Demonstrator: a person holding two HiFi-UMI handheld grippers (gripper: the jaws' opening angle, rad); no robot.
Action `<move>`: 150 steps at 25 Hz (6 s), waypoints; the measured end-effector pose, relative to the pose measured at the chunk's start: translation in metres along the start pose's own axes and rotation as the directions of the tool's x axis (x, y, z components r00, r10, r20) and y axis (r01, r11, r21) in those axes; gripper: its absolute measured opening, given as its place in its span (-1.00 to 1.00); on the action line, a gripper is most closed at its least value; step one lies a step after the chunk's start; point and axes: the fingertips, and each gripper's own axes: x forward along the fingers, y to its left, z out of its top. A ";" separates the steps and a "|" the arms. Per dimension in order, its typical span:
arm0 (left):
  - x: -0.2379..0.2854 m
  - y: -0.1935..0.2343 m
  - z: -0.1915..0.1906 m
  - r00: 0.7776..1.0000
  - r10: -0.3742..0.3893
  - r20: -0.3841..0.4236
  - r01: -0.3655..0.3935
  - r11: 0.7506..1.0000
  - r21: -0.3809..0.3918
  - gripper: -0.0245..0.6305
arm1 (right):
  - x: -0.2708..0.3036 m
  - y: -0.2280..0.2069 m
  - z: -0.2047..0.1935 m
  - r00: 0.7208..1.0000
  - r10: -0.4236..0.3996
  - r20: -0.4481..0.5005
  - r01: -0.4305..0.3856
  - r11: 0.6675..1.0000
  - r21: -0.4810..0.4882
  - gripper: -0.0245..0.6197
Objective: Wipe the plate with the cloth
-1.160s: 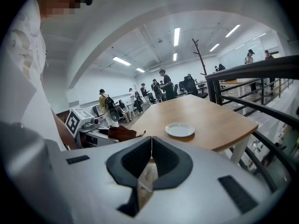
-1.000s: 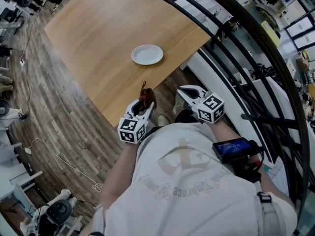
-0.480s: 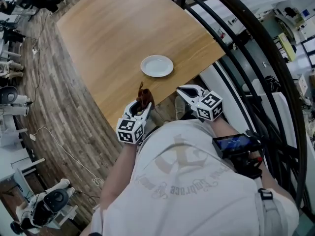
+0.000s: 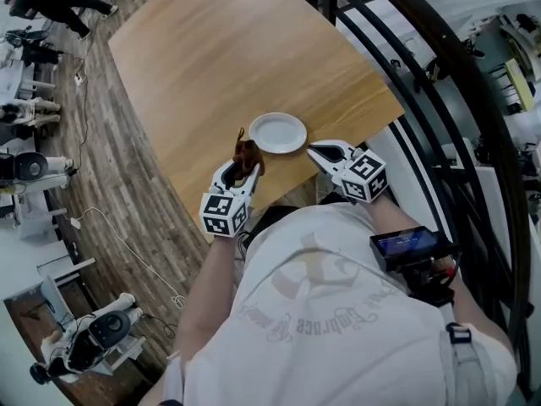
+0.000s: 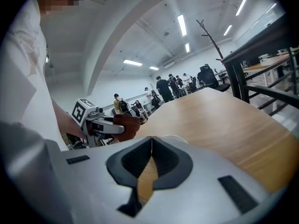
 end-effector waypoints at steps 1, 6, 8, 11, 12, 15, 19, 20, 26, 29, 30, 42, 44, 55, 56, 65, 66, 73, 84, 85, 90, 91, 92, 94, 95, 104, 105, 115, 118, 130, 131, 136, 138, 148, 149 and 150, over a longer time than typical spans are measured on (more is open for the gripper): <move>0.000 0.003 0.004 1.000 0.007 -0.004 -0.007 1.000 0.006 -0.41 | 0.002 -0.001 0.002 1.000 0.005 -0.004 -0.005 1.000 -0.001 -0.88; 0.034 0.024 0.008 0.997 0.047 -0.054 -0.047 0.999 0.003 -0.41 | 0.015 -0.038 0.004 0.999 0.025 -0.022 -0.024 1.000 0.019 -0.88; 0.042 0.033 0.006 0.995 0.057 -0.082 -0.057 0.998 -0.002 -0.41 | 0.019 -0.045 0.004 0.999 0.017 -0.029 -0.016 0.999 0.030 -0.88; 0.058 0.047 0.002 0.992 0.065 -0.109 -0.070 0.997 -0.042 -0.41 | 0.022 -0.051 0.003 1.000 -0.006 -0.023 0.007 0.999 0.049 -0.88; 0.065 0.052 0.001 0.991 0.068 -0.118 -0.074 0.996 -0.051 -0.41 | 0.023 -0.055 0.002 1.000 -0.010 -0.017 0.011 0.998 0.058 -0.88; 0.088 0.064 -0.002 0.986 0.067 -0.153 -0.075 0.996 -0.043 -0.41 | 0.023 -0.065 -0.001 1.000 -0.021 -0.001 0.021 0.996 0.089 -0.88; 0.112 0.074 -0.002 0.979 0.064 -0.196 -0.070 0.997 -0.023 -0.41 | 0.018 -0.076 -0.008 0.999 -0.048 0.006 0.047 0.991 0.126 -0.88; 0.119 0.075 0.000 0.976 0.067 -0.208 -0.069 0.998 -0.003 -0.41 | 0.016 -0.081 -0.009 0.998 -0.054 0.009 0.053 0.990 0.132 -0.88; 0.166 0.066 0.018 0.962 0.087 -0.259 -0.058 0.991 0.117 -0.41 | -0.011 -0.104 -0.016 0.996 -0.081 0.035 0.074 0.983 0.170 -0.88; 0.186 0.064 0.013 0.949 0.068 -0.307 -0.029 0.991 0.130 -0.41 | -0.018 -0.111 -0.027 0.995 -0.095 0.037 0.087 0.979 0.184 -0.88; 0.190 0.065 0.010 0.942 0.060 -0.330 -0.019 0.992 0.127 -0.41 | -0.019 -0.112 -0.028 0.994 -0.099 0.038 0.090 0.978 0.189 -0.88; 0.162 0.059 -0.024 0.885 0.045 -0.463 0.036 0.986 0.165 -0.41 | -0.016 -0.111 -0.030 0.994 -0.095 0.048 0.084 0.976 0.202 -0.88; 0.156 0.054 -0.029 0.883 0.041 -0.468 0.035 0.988 0.153 -0.41 | -0.016 -0.111 -0.032 0.995 -0.092 0.049 0.081 0.977 0.199 -0.88; 0.162 0.045 -0.026 0.886 0.033 -0.463 0.049 0.985 0.163 -0.41 | -0.015 -0.109 -0.032 0.995 -0.093 0.040 0.083 0.976 0.201 -0.88; 0.166 0.045 -0.024 0.887 0.033 -0.461 0.049 0.985 0.164 -0.41 | -0.016 -0.110 -0.030 0.994 -0.096 0.043 0.086 0.976 0.200 -0.88; 0.207 0.054 -0.011 0.896 0.047 -0.442 0.042 0.981 0.189 -0.41 | -0.031 -0.125 -0.051 0.990 -0.137 0.044 0.124 0.965 0.230 -0.88; 0.211 0.054 -0.008 0.896 0.048 -0.442 0.042 0.981 0.191 -0.41 | -0.032 -0.126 -0.051 0.989 -0.140 0.044 0.126 0.965 0.232 -0.88; 0.198 0.045 -0.011 0.872 0.035 -0.489 0.073 0.977 0.199 -0.41 | -0.033 -0.124 -0.038 0.990 -0.133 0.055 0.117 0.966 0.230 -0.88; 0.157 0.019 -0.037 0.860 0.032 -0.509 0.081 0.977 0.198 -0.41 | -0.016 -0.109 -0.035 0.996 -0.088 0.022 0.083 0.979 0.188 -0.88; 0.156 0.015 -0.037 0.862 0.032 -0.506 0.083 0.976 0.202 -0.41 | -0.017 -0.109 -0.036 0.996 -0.088 0.020 0.083 0.979 0.189 -0.88; 0.159 0.009 -0.034 0.864 0.027 -0.503 0.104 0.967 0.231 -0.41 | -0.015 -0.110 -0.036 0.996 -0.091 0.014 0.087 0.977 0.195 -0.88; 0.162 0.010 -0.033 0.865 0.026 -0.501 0.103 0.968 0.229 -0.41 | -0.015 -0.110 -0.036 0.996 -0.093 0.013 0.088 0.977 0.196 -0.88; 0.165 0.011 -0.030 0.867 0.026 -0.498 0.101 0.969 0.226 -0.41 | -0.016 -0.111 -0.036 0.995 -0.095 0.013 0.090 0.976 0.198 -0.88; 0.173 0.011 -0.024 0.871 0.025 -0.491 0.097 0.970 0.222 -0.41 | -0.019 -0.113 -0.036 0.995 -0.101 0.012 0.096 0.974 0.204 -0.88; 0.178 0.012 -0.021 0.873 0.025 -0.488 0.096 0.971 0.220 -0.41 | -0.020 -0.114 -0.036 0.995 -0.104 0.011 0.099 0.973 0.207 -0.88; 0.207 0.031 -0.006 0.886 0.036 -0.462 0.065 0.977 0.202 -0.41 | -0.028 -0.126 -0.041 0.991 -0.132 0.013 0.126 0.967 0.223 -0.88; 0.210 0.032 -0.003 0.886 0.033 -0.462 0.073 0.975 0.208 -0.41 | -0.030 -0.127 -0.043 0.991 -0.134 0.012 0.128 0.966 0.225 -0.88; 0.217 0.013 -0.010 0.848 -0.057 -0.526 0.200 0.955 0.218 -0.41 | -0.028 -0.124 -0.052 0.991 -0.131 -0.003 0.128 0.965 0.230 -0.88; 0.207 0.009 -0.014 0.842 -0.066 -0.536 0.209 0.955 0.211 -0.41 | -0.024 -0.124 -0.046 0.992 -0.128 0.001 0.124 0.966 0.228 -0.88; 0.167 -0.024 -0.036 0.829 -0.101 -0.550 0.237 0.954 0.182 -0.41 | -0.013 -0.112 -0.040 0.996 -0.089 0.006 0.086 0.975 0.207 -0.88; 0.167 -0.029 -0.039 0.829 -0.107 -0.549 0.240 0.955 0.176 -0.41 | -0.015 -0.112 -0.041 0.996 -0.088 0.002 0.086 0.975 0.207 -0.88; 0.163 -0.033 -0.041 0.834 -0.114 -0.539 0.235 0.959 0.160 -0.41 | -0.010 -0.110 -0.042 0.997 -0.083 -0.003 0.082 0.974 0.209 -0.88; 0.167 -0.033 -0.040 0.836 -0.111 -0.537 0.231 0.960 0.161 -0.41 | -0.013 -0.111 -0.043 0.996 -0.086 -0.002 0.085 0.974 0.212 -0.88; 0.207 -0.009 -0.010 0.864 -0.087 -0.496 0.186 0.970 0.155 -0.41 | -0.026 -0.123 -0.049 0.991 -0.129 -0.017 0.130 0.964 0.233 -0.88; 0.211 -0.008 -0.007 0.865 -0.087 -0.495 0.190 0.968 0.162 -0.41 | -0.027 -0.125 -0.050 0.991 -0.133 -0.018 0.134 0.963 0.235 -0.88; 0.215 -0.007 -0.004 0.865 -0.087 -0.495 0.193 0.967 0.167 -0.41 | -0.027 -0.125 -0.049 0.991 -0.136 -0.019 0.137 0.962 0.238 -0.88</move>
